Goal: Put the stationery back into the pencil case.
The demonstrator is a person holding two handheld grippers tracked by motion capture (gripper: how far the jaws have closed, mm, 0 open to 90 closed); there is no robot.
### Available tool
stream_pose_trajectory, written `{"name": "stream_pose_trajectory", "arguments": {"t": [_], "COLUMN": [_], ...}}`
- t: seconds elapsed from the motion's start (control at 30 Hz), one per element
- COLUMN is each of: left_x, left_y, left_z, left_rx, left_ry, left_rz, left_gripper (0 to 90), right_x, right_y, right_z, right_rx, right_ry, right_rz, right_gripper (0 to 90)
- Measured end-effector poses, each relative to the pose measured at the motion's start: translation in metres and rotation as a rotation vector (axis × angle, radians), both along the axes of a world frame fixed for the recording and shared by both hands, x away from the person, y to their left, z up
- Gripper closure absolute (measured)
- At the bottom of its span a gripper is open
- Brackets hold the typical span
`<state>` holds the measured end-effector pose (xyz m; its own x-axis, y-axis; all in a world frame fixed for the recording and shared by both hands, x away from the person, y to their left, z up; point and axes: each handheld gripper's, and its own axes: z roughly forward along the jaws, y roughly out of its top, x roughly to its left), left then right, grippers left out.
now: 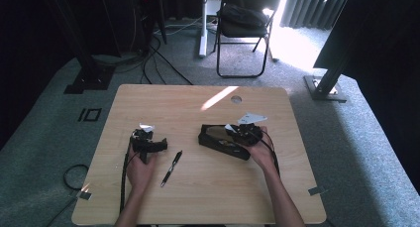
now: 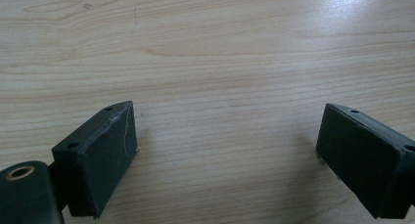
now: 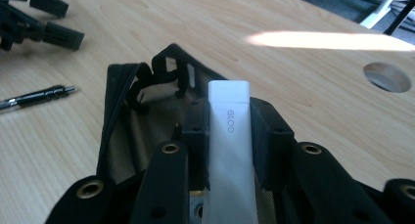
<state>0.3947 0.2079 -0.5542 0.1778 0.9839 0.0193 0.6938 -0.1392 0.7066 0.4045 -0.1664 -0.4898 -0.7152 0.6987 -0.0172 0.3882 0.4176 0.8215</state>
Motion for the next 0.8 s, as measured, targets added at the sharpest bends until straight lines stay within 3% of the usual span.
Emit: {"name": "stream_pose_trajectory", "arguments": {"t": [0.47,0.8], "left_x": [0.0,0.0], "left_y": [0.0,0.0], "left_z": [0.0,0.0], "left_rx": [0.001,0.0], "left_ry": [0.0,0.0], "left_rz": [-0.003,-0.003], "left_gripper": [8.3,8.3], "right_x": [0.0,-0.016], "right_y": [0.006,0.018], "right_z": [-0.004,0.005], "right_rx": [-0.027,-0.002], "right_ry": [0.031,-0.005], "right_rz": [0.024,0.043], "right_gripper": [68.7,66.0]}}
